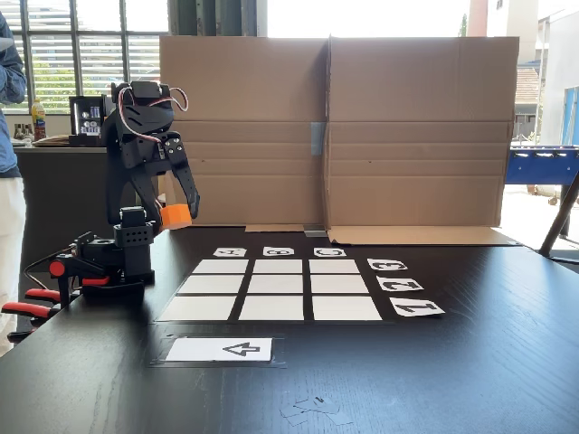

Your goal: Pick up the round, orange token and place it in the grid on square A1.

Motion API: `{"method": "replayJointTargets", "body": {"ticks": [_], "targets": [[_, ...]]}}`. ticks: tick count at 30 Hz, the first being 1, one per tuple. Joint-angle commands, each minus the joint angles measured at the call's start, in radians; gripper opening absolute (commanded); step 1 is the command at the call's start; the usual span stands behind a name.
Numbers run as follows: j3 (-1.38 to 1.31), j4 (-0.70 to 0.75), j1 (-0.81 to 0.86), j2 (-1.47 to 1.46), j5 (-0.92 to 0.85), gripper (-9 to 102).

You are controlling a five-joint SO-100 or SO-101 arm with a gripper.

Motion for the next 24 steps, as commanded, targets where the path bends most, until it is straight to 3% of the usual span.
{"method": "replayJointTargets", "body": {"ticks": [1, 16, 24], "targets": [[0.080, 0.002, -0.049, 0.126, 0.002, 14], [0.554, -0.015, -0.337, 0.342, 0.031, 14], [0.779, -0.109, -0.439, 0.364, 0.044, 14]]}}
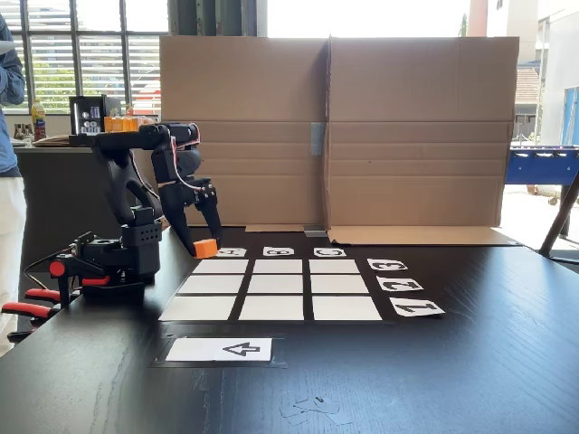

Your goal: Pick up the round, orange token and place it in the grid on square A1.

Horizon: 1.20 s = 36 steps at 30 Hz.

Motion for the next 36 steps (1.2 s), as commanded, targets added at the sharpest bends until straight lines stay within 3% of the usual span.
{"method": "replayJointTargets", "body": {"ticks": [1, 15, 36], "targets": [[0.058, -0.040, -0.028, 0.032, 0.008, 14], [0.281, -0.232, -0.023, 0.023, -0.017, 14], [0.308, -0.394, 0.081, -0.141, -0.057, 14]]}}
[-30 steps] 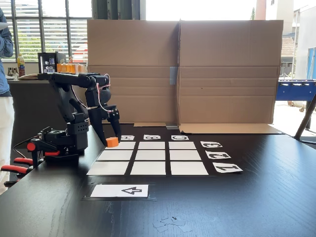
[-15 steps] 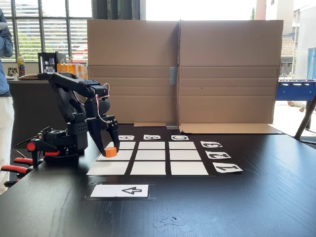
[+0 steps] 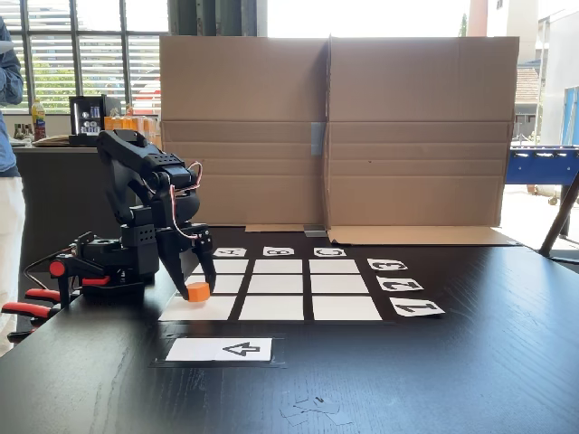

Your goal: Pick up the round, orange token and place it in the grid on square A1.

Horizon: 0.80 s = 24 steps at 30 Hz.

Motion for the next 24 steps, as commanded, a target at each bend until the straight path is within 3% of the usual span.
{"method": "replayJointTargets", "body": {"ticks": [1, 24], "targets": [[-0.002, -0.015, 0.006, -0.014, -0.008, 14], [-0.012, -0.092, 0.043, -0.086, -0.005, 14]]}}
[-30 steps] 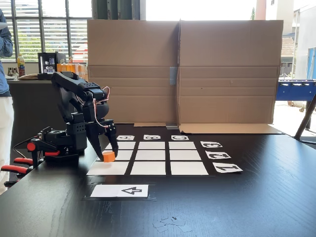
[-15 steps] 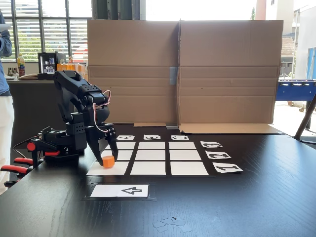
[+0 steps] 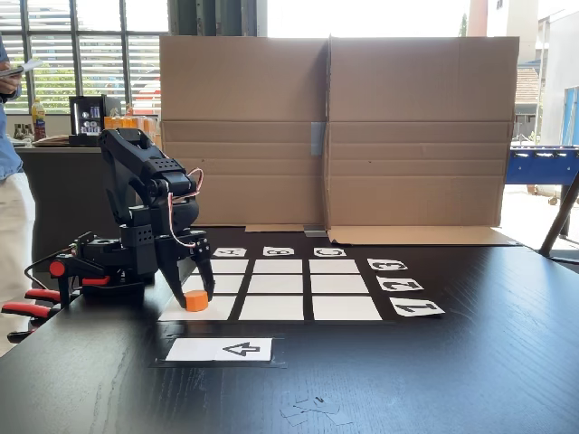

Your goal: Pick up the round, orange token and place it in the grid on square A1.

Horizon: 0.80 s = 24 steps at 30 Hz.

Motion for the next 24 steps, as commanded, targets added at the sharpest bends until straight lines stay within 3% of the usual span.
{"method": "replayJointTargets", "body": {"ticks": [1, 7, 24], "targets": [[-0.012, -0.021, 0.002, -0.012, 0.003, 14], [-0.012, -0.035, 0.003, -0.029, 0.003, 14], [-0.035, 0.002, 0.003, 0.018, 0.008, 28]]}}
